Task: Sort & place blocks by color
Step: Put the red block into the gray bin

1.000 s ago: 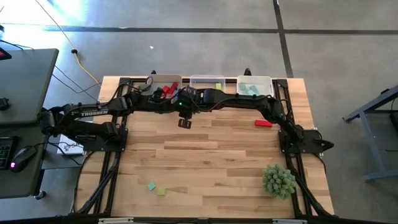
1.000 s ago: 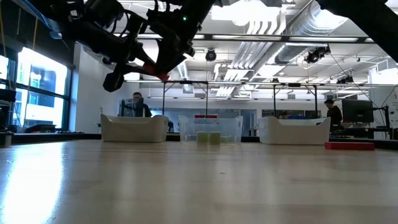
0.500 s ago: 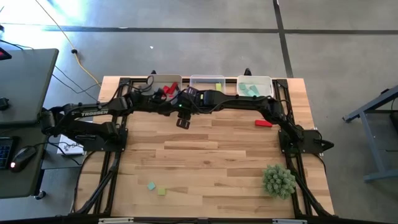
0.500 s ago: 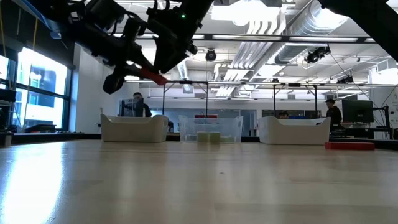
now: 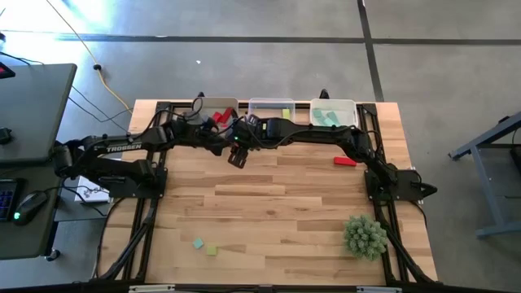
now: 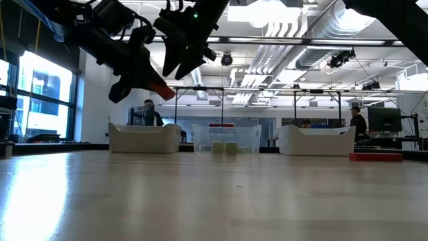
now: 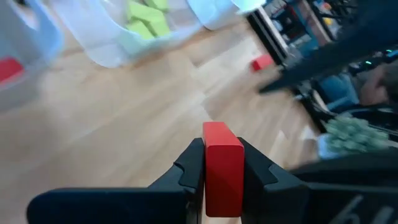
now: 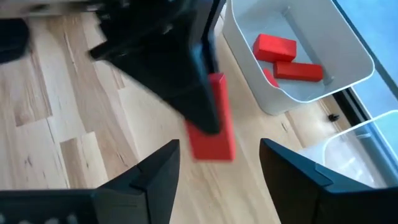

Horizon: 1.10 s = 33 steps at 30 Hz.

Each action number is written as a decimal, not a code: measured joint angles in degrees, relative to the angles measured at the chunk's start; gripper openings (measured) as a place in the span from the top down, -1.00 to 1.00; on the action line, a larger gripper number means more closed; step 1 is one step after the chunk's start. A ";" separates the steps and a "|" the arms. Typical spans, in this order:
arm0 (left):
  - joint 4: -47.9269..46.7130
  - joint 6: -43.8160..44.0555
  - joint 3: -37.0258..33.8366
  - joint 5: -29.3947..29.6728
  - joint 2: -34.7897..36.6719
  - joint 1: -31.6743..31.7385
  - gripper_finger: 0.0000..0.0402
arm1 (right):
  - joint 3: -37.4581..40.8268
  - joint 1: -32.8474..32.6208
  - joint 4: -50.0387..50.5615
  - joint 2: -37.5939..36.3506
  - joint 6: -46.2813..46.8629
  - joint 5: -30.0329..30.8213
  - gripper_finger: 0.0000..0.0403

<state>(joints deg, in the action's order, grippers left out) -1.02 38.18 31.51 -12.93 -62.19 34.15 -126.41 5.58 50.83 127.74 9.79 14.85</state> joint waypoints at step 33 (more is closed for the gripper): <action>3.58 -25.32 0.09 5.90 -9.16 24.57 0.59 | 0.02 7.21 -2.21 0.09 -5.30 -3.18 -0.04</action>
<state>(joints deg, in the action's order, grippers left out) 2.56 12.86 31.59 -7.03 -71.35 58.72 -126.39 12.80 48.62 127.83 4.49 11.67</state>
